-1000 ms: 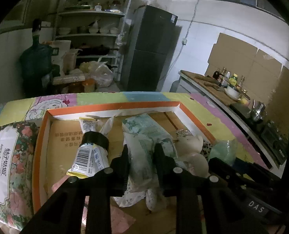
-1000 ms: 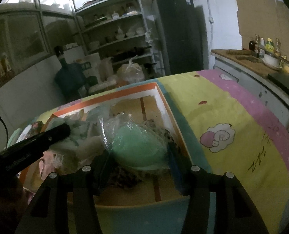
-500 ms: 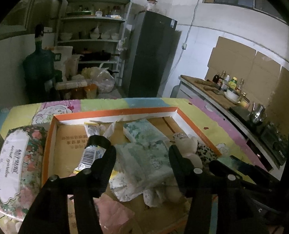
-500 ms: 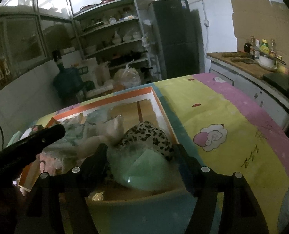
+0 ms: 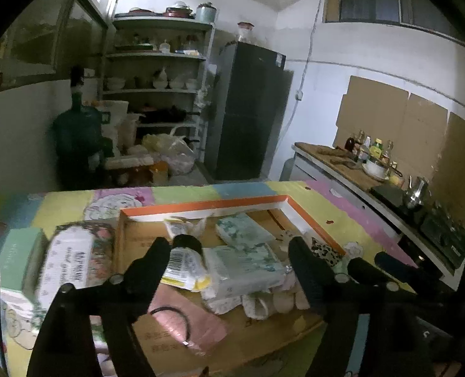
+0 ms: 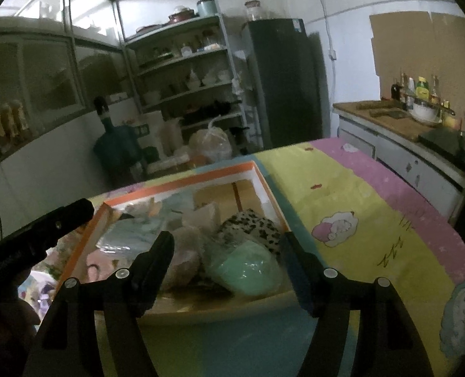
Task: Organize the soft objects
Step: 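Lower both items into the tray and open both tools, then withdraw both tools from the tray toward the remaining items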
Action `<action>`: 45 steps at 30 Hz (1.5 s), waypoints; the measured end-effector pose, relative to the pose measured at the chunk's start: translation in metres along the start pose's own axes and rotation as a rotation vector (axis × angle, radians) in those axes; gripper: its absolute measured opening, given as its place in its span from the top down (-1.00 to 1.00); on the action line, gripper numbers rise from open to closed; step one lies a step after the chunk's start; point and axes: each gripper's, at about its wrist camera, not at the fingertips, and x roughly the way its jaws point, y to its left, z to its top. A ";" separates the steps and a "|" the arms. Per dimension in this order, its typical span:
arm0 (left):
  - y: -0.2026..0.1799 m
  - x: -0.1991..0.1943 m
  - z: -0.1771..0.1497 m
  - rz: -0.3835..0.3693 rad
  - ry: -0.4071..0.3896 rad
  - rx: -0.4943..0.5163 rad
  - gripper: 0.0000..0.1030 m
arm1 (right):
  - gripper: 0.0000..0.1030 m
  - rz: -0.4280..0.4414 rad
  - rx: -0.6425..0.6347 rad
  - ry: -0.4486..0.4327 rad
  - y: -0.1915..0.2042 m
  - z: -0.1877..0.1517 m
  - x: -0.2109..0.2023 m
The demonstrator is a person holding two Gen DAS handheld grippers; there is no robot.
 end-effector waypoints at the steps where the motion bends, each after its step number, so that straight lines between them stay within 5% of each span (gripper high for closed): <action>1: 0.002 -0.004 0.000 0.005 -0.005 -0.001 -0.55 | -0.39 0.001 -0.007 -0.010 0.004 0.000 -0.004; 27: 0.078 -0.096 -0.022 0.122 -0.079 -0.052 -0.57 | -0.39 0.091 -0.129 -0.049 0.119 -0.022 -0.057; 45: 0.151 -0.142 -0.053 0.270 -0.063 -0.107 -0.57 | -0.39 0.164 -0.198 -0.014 0.198 -0.047 -0.052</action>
